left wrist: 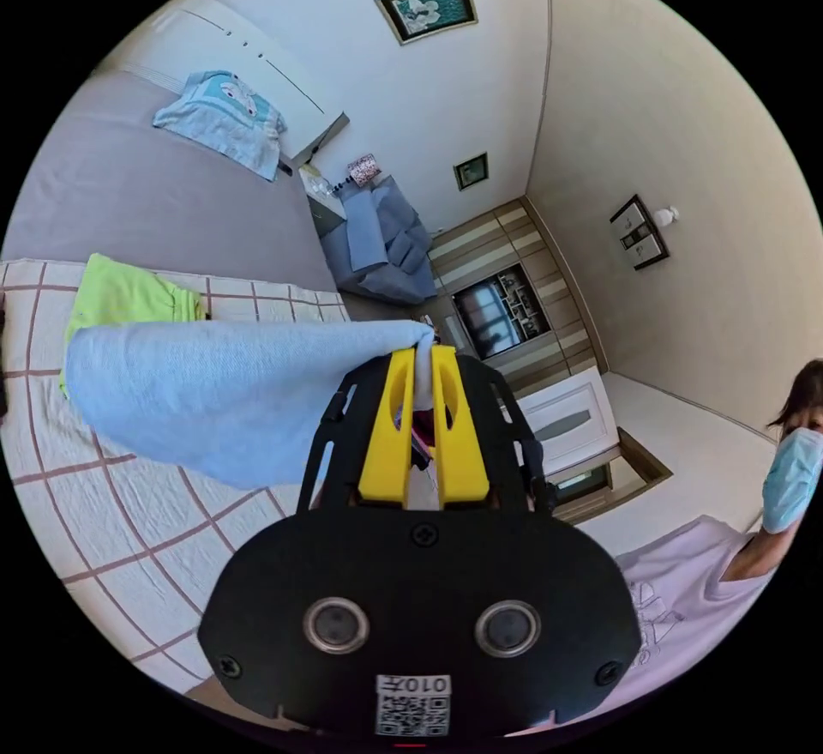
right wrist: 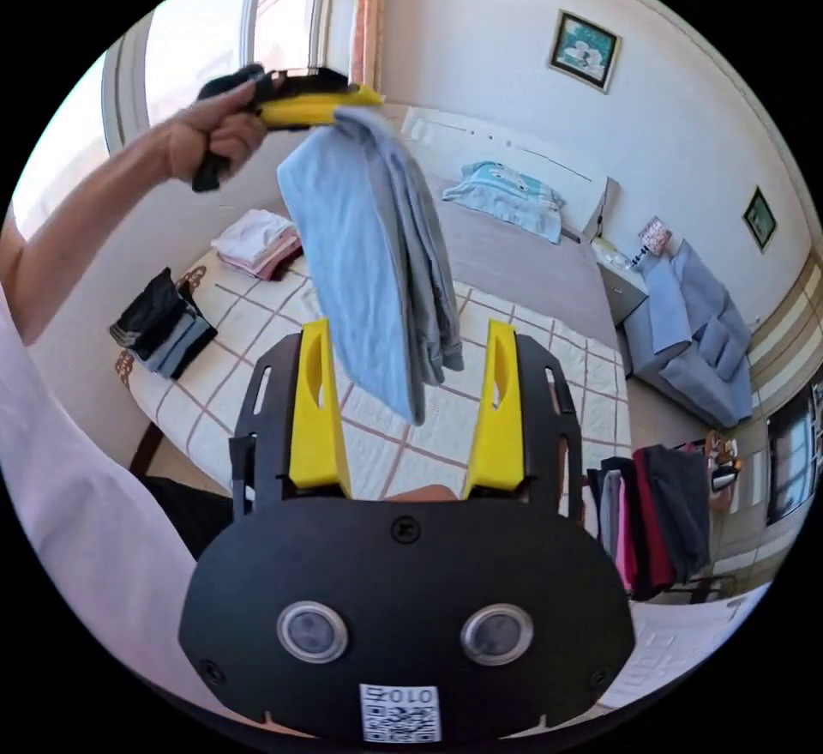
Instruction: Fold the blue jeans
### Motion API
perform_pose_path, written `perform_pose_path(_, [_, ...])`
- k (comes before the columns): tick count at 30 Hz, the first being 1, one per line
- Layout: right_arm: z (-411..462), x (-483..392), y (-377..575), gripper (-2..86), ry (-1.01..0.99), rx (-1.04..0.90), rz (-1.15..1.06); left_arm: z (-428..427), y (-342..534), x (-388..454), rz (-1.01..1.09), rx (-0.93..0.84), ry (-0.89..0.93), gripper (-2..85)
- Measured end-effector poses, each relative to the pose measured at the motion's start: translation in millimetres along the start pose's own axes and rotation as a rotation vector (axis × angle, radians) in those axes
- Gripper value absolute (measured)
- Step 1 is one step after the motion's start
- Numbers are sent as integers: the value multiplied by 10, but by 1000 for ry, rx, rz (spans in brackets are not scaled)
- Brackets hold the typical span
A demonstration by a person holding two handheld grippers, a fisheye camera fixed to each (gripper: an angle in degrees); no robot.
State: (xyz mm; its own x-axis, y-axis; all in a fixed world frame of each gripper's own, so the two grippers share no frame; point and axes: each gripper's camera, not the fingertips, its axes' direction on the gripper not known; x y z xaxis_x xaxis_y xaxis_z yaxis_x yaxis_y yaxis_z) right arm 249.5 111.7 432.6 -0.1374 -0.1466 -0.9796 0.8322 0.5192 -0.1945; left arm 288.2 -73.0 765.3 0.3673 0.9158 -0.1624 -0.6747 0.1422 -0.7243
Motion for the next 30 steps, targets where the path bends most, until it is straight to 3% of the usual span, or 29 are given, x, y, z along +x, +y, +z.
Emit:
perform_pose_path(2, [126,-105,109,216,-10,-48,-28,2,256,406,48,20,42,36])
perform_pose_path(5, [50,-66,315,144,-243,3,36,-52,612,794,118,69,46,38])
perform_pose_path(8, [-34,-20,491,94,-382,46,55,-192,929,874,120,108,-58,40])
perform_pose_path(15, [-338,-511,373,73,134,-59,-197,-175,1811,394,-50,85,-186,47])
perform_pose_path(21, [-655,-836,204,70,273,55,-282,232,2567,54,-107,4,-116,64])
perform_pose_path(25, [-763,-1130,162,69,336,125,-333,624,2913,234,4,-75,-204,71])
perform_pose_path(30, [-760,-1362,179,69,309,157,-285,811,3150,859,280,16,-455,69])
